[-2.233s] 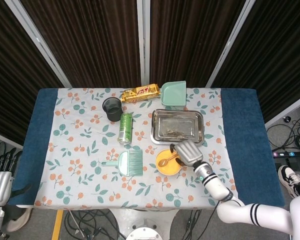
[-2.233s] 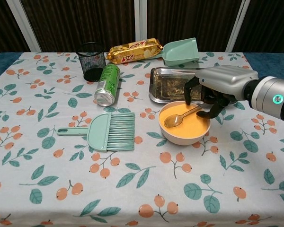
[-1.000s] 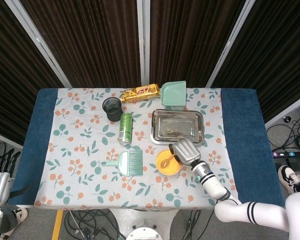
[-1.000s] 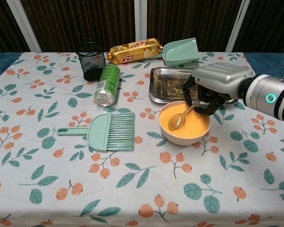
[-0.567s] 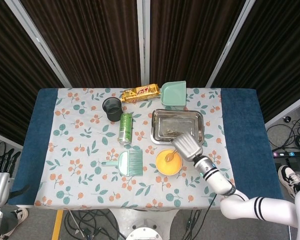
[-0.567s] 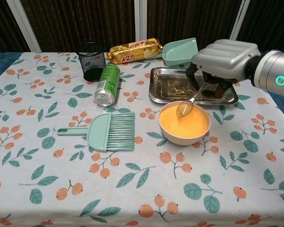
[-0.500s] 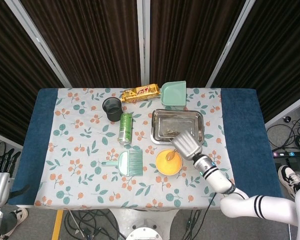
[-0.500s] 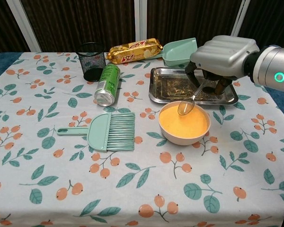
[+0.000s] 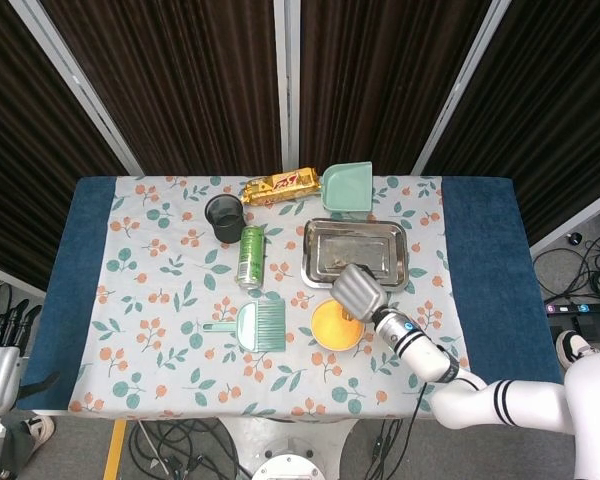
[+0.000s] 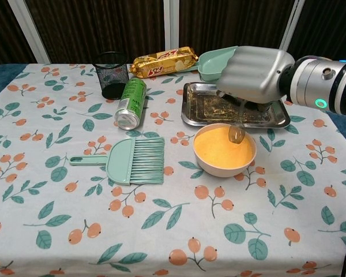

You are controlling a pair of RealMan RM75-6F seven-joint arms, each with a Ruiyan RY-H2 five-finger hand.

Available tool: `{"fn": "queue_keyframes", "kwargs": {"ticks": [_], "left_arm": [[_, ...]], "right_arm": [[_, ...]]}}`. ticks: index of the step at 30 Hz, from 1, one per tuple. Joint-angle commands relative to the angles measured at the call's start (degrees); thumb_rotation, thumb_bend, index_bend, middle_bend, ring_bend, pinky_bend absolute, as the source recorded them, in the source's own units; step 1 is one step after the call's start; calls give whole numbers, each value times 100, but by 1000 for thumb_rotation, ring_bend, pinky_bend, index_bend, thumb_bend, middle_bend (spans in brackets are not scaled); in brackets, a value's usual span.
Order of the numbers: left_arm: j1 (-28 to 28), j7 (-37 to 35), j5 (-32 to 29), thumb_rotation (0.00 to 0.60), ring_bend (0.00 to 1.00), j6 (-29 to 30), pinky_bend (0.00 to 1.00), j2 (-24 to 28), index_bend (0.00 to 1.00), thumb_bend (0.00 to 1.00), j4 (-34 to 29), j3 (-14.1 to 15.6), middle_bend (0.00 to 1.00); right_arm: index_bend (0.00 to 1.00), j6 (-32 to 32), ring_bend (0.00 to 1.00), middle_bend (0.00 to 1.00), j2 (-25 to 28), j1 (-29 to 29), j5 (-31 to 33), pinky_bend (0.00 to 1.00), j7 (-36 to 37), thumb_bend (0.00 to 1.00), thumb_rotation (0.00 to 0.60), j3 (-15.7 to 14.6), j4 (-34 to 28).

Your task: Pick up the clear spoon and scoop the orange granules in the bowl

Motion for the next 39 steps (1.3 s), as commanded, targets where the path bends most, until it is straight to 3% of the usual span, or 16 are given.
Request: {"fn": "queue_keyframes", "kwargs": {"ticks": [1, 14, 22, 30, 39], "left_arm": [[5, -7, -3, 600, 68, 2, 97, 0, 104, 29, 2, 1, 67], [29, -49, -13, 600, 68, -15, 97, -43, 104, 30, 59, 22, 66], [30, -9, 21, 600, 68, 9, 97, -22, 104, 29, 17, 25, 66], [13, 31, 41, 600, 68, 8, 97, -9, 104, 29, -34, 15, 67], [22, -9, 7, 600, 68, -18, 97, -17, 104, 29, -2, 19, 67]], "right_arm": [[781, 5, 1000, 968, -127, 43, -54, 1000, -49, 412, 600, -70, 45], [790, 13, 1000, 973, -345, -27, 20, 1000, 448, 416, 600, -75, -143], [800, 93, 1000, 973, -200, -72, -75, 1000, 682, 421, 600, -77, -131], [806, 232, 1000, 974, 57, 62, -69, 1000, 173, 422, 600, -74, -66], [820, 250, 1000, 979, -175, 381, -230, 1000, -1090, 429, 600, -327, -5]]}}
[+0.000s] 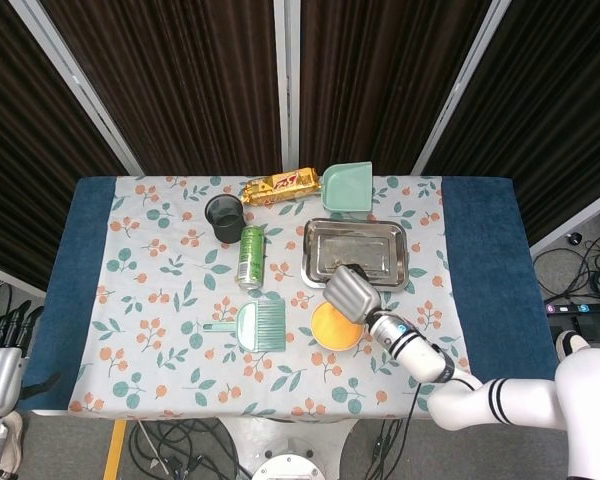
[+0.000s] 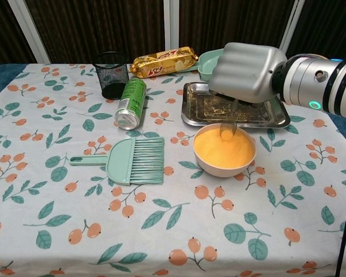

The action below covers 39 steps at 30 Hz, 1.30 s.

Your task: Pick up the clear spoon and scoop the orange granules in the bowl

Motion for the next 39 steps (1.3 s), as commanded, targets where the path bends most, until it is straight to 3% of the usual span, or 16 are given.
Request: {"fn": "queue_keyframes", "kwargs": {"ticks": [1, 7, 13, 21, 30, 39], "left_arm": [[8, -18, -10, 600, 68, -8, 97, -6, 104, 29, 17, 7, 67], [21, -74, -28, 600, 68, -26, 97, -30, 104, 29, 77, 18, 66], [27, -117, -31, 600, 68, -35, 97, -54, 104, 30, 126, 21, 66], [15, -110, 16, 600, 68, -9, 97, -65, 104, 29, 127, 16, 66], [-2, 28, 51, 600, 68, 12, 97, 0, 104, 29, -18, 10, 66], [-17, 187, 88, 600, 68, 57, 97, 95, 104, 29, -210, -5, 66]], "right_arm": [[822, 2, 1000, 980, -184, 151, -74, 1000, -487, 429, 600, -147, 18], [834, -16, 1000, 983, -439, 168, -45, 1000, -717, 430, 600, -258, -1], [839, 55, 1000, 983, -514, 70, -6, 1000, -485, 430, 600, -246, -95], [848, 104, 1000, 984, -267, -250, 302, 1000, 671, 430, 600, -19, -362], [852, 217, 1000, 984, -34, -638, 60, 1000, 2104, 433, 600, 173, -257], [852, 257, 1000, 984, 210, -807, -251, 1000, 2760, 436, 600, 287, -292]]}}
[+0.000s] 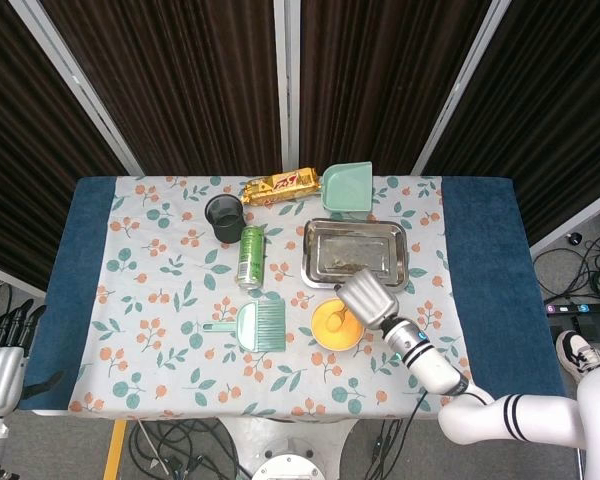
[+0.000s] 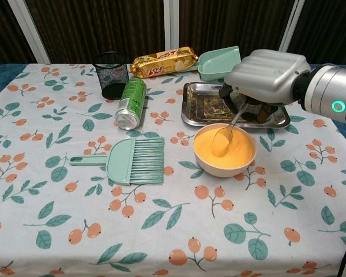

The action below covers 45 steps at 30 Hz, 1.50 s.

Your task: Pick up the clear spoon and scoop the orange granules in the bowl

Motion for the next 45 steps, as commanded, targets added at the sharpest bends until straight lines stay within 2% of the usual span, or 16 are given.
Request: {"fn": "queue_keyframes", "kwargs": {"ticks": [1, 11, 18, 23, 31, 36, 45], "left_arm": [[-2, 26, 10, 600, 68, 12, 97, 18, 104, 29, -33, -3, 66], [4, 23, -15, 600, 68, -14, 97, 21, 104, 29, -39, 13, 66], [20, -37, -20, 600, 68, -17, 97, -14, 105, 30, 19, 31, 66], [30, -95, -11, 600, 68, -14, 97, -38, 104, 30, 74, 44, 66], [56, -172, 9, 600, 68, 34, 97, -55, 104, 30, 124, 48, 66], [71, -192, 9, 600, 68, 60, 97, -74, 104, 30, 154, 45, 66], [100, -229, -19, 600, 68, 52, 97, -77, 104, 29, 190, 57, 66]], "right_arm": [[852, 1, 1000, 984, 67, -37, -85, 1000, 55, 436, 600, 30, -35], [853, -187, 1000, 985, -92, 9, -157, 1000, -93, 436, 600, -14, 5], [867, 12, 1000, 986, -488, 116, -599, 1000, -1378, 439, 600, -348, 689], [871, 311, 1000, 987, -539, 65, -843, 1000, -1960, 441, 600, -385, 980], [873, 509, 1000, 987, -149, -10, -1130, 1000, -1922, 446, 600, -250, 442], [874, 506, 1000, 988, -130, -6, -1285, 1000, -1996, 445, 600, -190, 186], [878, 467, 1000, 996, -550, -8, -1975, 1000, -2771, 446, 600, -452, 697]]}}
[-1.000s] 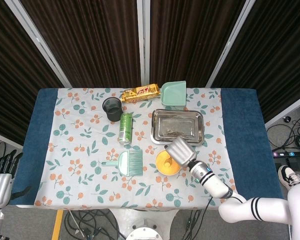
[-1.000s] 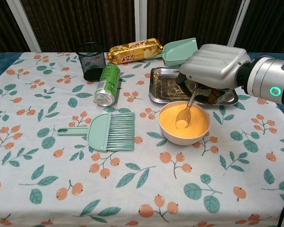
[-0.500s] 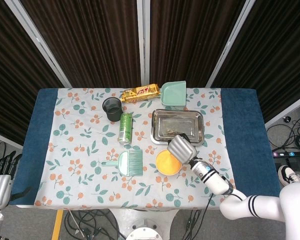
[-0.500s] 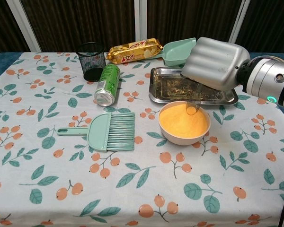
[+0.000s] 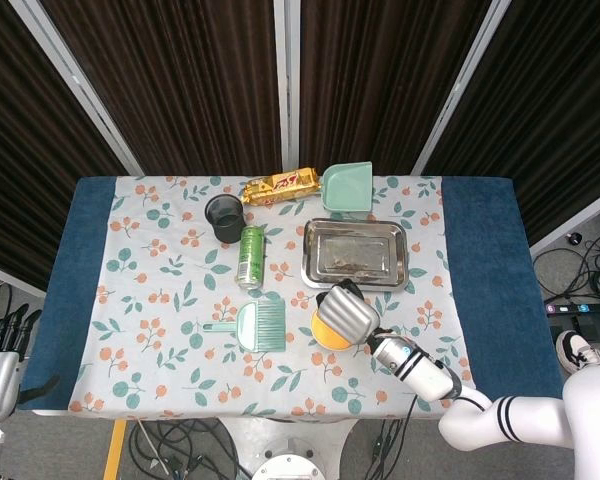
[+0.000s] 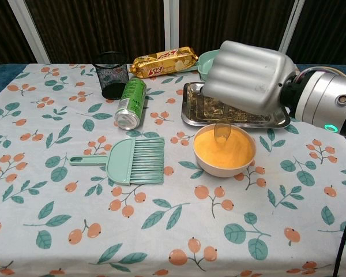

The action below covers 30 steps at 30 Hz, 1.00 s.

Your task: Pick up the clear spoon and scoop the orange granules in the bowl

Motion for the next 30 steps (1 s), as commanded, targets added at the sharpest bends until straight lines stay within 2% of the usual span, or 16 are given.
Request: {"fn": "queue_keyframes", "kwargs": {"ticks": [1, 9, 17, 22, 27, 30], "left_arm": [[-1, -4, -4, 600, 68, -10, 97, -3, 104, 29, 2, 1, 66], [-23, 21, 4, 600, 68, -24, 97, 3, 104, 29, -8, -17, 67], [-13, 47, 11, 600, 68, -9, 97, 21, 104, 30, -37, -12, 66], [-23, 75, 19, 600, 68, -14, 97, 38, 104, 29, -66, -17, 66], [-54, 132, 21, 600, 68, -49, 97, 62, 104, 29, -113, -29, 66], [-73, 179, 34, 600, 68, -62, 97, 74, 104, 29, -155, -31, 66]], "right_arm": [[879, 4, 1000, 997, -199, -39, -261, 1000, -366, 446, 600, -125, 292], [899, 302, 1000, 1000, -432, -271, -601, 1000, -607, 468, 600, -98, 511], [910, 473, 1000, 1000, -462, -488, -629, 1000, -596, 471, 600, 89, 493], [910, 413, 1000, 1000, -358, -631, -125, 1000, -155, 472, 600, 440, 202], [911, 205, 1000, 1000, -185, -728, 700, 1000, 895, 471, 600, 976, -192], [911, 69, 1000, 1000, -104, -705, 1158, 1000, 1285, 472, 600, 1277, -201]]}}
